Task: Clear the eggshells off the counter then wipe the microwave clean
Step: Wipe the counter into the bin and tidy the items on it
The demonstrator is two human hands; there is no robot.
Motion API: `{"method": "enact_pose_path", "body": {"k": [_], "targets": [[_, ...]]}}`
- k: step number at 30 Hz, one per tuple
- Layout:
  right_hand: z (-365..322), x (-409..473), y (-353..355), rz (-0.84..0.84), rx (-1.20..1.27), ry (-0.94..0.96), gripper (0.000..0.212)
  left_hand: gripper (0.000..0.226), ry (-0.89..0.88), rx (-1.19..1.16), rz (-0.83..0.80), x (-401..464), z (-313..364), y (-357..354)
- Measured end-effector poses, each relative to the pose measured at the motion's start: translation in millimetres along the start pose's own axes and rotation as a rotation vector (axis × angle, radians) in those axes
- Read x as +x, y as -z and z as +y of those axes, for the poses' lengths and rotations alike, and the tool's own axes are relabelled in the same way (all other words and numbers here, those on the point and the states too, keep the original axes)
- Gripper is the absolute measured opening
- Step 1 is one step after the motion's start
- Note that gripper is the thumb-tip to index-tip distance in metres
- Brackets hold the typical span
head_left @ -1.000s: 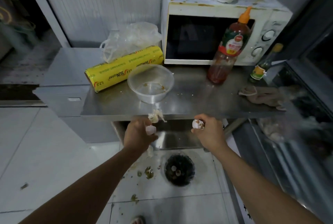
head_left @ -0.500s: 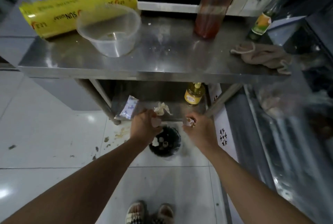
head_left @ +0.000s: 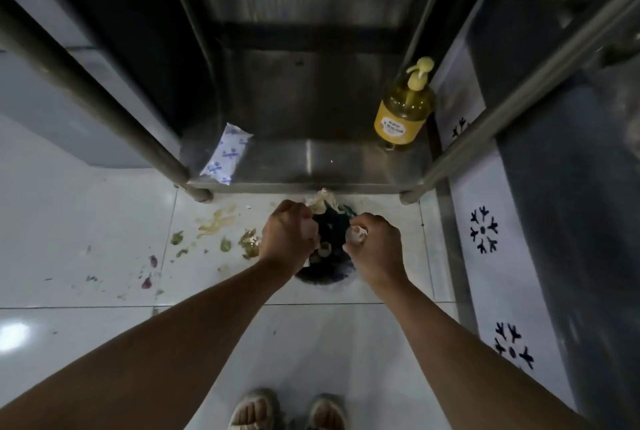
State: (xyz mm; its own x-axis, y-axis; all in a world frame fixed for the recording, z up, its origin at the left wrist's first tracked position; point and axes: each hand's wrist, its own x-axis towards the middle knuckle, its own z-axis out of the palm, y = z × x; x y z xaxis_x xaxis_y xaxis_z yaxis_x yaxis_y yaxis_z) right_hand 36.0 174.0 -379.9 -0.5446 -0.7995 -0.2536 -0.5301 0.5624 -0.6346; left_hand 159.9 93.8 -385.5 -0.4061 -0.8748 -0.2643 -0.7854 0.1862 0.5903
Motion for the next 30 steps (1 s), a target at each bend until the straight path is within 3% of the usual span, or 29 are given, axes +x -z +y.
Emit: {"method": "enact_pose_path", "body": {"k": [8, 14, 20, 30], "targets": [[59.9, 36.7, -87.7, -0.006, -0.002, -0.010, 0.024, 0.048, -0.013, 0.007, -0.010, 35.1, -60.4, -81.4], [74.8, 39.9, -101.4, -0.165, -0.069, -0.084, 0.058, 0.079, 0.042, 0.103, -0.180, 37.8, -78.1, -90.1], [43.8, 12.9, -58.7, -0.225, -0.093, -0.142, 0.071, 0.079, 0.080, 0.101, -0.200, 5.7, -59.1, -41.7], [-72.6, -43.7, 65.5, -0.199, -0.104, -0.067, 0.066, 0.064, 0.029, 0.009, -0.085, -54.2, 27.9, 101.2]]}}
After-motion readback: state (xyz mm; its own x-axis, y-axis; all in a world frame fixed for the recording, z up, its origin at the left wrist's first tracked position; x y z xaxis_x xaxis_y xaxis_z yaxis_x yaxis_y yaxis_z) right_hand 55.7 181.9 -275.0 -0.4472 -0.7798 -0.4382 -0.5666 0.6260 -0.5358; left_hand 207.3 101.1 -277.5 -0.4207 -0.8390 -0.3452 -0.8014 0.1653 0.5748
